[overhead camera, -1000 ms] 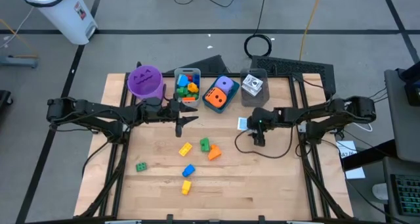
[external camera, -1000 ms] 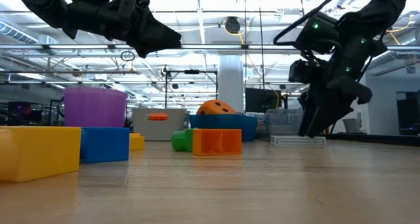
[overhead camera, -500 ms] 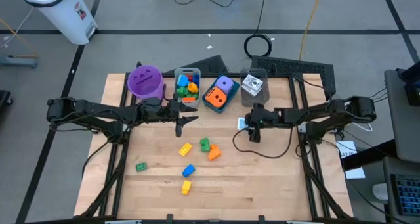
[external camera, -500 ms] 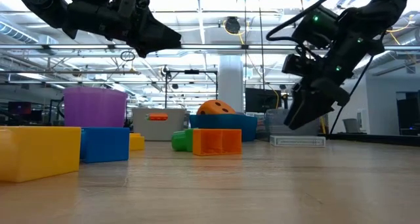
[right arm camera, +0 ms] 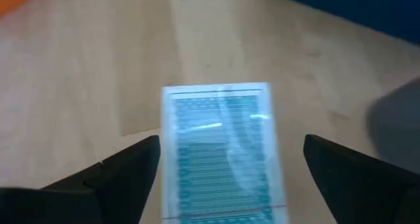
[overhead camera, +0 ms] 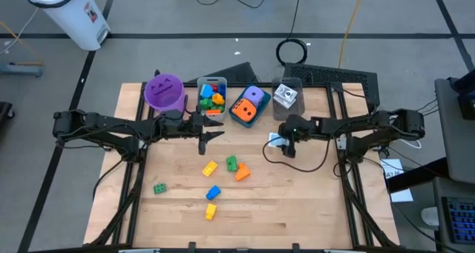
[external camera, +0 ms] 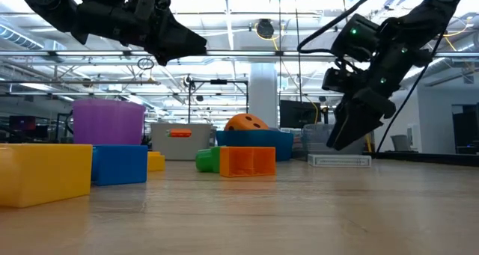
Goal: Pick & Place Toys
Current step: Put the blue and white deck of cards into the black bin
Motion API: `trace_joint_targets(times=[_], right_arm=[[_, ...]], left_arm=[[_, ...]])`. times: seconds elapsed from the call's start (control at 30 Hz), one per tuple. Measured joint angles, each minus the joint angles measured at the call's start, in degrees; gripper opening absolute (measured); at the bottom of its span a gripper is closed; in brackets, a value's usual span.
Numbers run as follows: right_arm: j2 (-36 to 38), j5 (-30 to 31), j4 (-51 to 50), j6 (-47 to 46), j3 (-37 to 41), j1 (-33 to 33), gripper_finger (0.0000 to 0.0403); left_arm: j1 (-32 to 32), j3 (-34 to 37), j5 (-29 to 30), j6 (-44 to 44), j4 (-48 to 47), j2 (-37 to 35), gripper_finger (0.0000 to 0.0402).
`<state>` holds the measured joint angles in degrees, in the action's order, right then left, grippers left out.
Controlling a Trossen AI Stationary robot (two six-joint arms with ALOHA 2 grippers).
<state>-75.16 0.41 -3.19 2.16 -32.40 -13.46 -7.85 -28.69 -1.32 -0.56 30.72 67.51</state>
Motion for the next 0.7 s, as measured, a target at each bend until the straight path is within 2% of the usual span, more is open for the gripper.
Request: trace_joint_targets(times=[0.13,0.7], right_arm=[[0.0,-3.7,0.0,0.0,0.0,0.0,0.0384],[-0.1,-1.8,2.9,0.5,3.7,-0.6,0.0389]], left_arm=[[0.0,0.0,0.0,0.0,0.0,0.0,0.0152],[0.0,0.0,0.0,-0.1,0.0,0.0,0.0152]])
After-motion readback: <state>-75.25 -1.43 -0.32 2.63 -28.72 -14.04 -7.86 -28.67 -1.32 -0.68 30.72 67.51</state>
